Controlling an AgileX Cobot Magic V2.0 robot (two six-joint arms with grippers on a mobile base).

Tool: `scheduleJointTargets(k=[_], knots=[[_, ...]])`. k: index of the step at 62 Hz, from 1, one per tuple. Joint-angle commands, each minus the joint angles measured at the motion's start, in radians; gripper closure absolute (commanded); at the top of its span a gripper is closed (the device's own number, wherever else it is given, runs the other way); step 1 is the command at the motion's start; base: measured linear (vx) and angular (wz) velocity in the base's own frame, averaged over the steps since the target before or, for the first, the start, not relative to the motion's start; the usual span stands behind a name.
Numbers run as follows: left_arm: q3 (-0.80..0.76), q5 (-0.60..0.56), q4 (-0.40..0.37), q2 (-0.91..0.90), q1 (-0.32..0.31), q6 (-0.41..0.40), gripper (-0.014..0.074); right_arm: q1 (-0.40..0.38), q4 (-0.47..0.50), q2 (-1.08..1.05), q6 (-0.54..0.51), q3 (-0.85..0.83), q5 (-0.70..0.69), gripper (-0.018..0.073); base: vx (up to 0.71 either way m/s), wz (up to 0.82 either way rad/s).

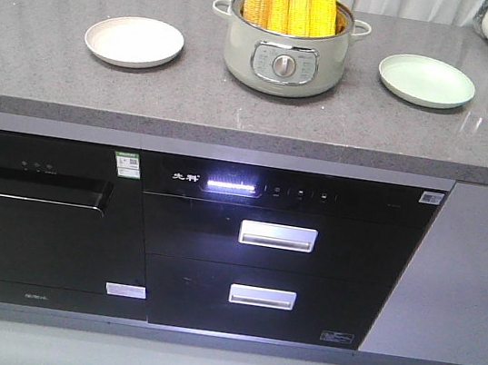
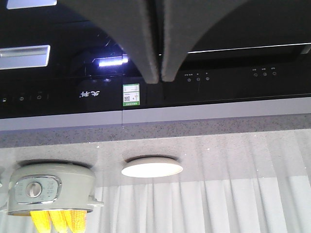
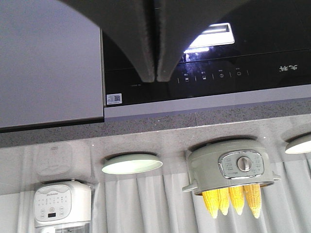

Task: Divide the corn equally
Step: 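Approach the counter edge, centering the pot between the two plates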

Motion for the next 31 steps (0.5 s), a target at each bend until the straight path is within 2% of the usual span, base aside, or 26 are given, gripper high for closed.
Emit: scheduleJointTargets(k=[1,31], knots=[[0.015,-0.073,0.000,-0.016,0.001,-0.007,0.0603,-0.004,-0.007,-0.004,-0.010,0.007,-0.072,0.0565,0.09,0.00],[0.015,-0.073,0.000,-0.016,0.001,-0.007,0.0603,-0.004,-0.007,-0.004,-0.010,0.007,-0.072,0.0565,0.09,-0.01]])
